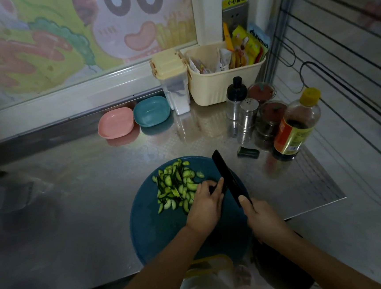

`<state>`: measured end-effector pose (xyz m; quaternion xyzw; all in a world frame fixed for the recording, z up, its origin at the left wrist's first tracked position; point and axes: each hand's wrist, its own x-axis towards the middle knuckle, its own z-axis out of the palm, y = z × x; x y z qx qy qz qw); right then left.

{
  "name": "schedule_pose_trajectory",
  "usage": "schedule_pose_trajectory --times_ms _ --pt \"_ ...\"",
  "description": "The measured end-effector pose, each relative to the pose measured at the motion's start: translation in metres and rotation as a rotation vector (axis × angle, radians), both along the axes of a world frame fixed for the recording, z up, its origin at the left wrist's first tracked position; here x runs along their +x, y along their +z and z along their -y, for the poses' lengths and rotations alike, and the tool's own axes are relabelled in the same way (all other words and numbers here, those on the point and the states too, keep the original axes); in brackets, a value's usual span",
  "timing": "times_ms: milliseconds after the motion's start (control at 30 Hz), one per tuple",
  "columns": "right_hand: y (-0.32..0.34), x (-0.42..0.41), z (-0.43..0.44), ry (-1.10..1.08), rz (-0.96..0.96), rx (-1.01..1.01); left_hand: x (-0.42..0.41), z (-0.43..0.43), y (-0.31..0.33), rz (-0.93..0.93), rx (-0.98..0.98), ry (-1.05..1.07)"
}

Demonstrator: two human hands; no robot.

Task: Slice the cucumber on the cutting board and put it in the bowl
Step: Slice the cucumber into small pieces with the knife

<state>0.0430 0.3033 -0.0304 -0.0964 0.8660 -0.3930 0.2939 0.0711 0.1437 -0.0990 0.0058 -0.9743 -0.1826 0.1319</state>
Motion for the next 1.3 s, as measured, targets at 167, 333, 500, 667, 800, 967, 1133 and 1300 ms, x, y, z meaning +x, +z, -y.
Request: schedule_pose_trajectory --times_ms 167,333,500,667,800,967,1133,1300 --pt "-0.010 -0.002 0.009 -0.012 -0.008 0.011 -0.002 0.001 0.002 -0.013 -0.003 -0.005" --pt "-0.011 -0.003 0.006 0.066 -0.114 0.135 0.000 0.001 0.003 -0.009 0.003 -0.007" --pt "-0.004 -0.004 0.002 0.010 0.004 0.048 0.000 -0.001 0.004 -0.005 0.010 -0.010" --pt "-0.002 0.001 0.000 -0.048 0.020 -0.034 0.000 0.000 0.004 0.001 -0.011 0.002" --pt "-0.001 0.002 0.000 -0.050 0.007 -0.027 0.001 0.000 0.004 0.004 -0.020 -0.001" --pt "-0.003 0.004 -0.003 -0.071 0.031 -0.079 0.000 0.000 0.004 0.005 -0.013 0.002" --pt "-0.005 0.005 -0.001 -0.081 0.054 -0.129 0.001 0.000 0.002 0.013 -0.009 0.000" --pt "-0.004 0.005 0.000 -0.039 -0.038 -0.025 0.000 0.000 0.003 -0.001 -0.011 0.003"
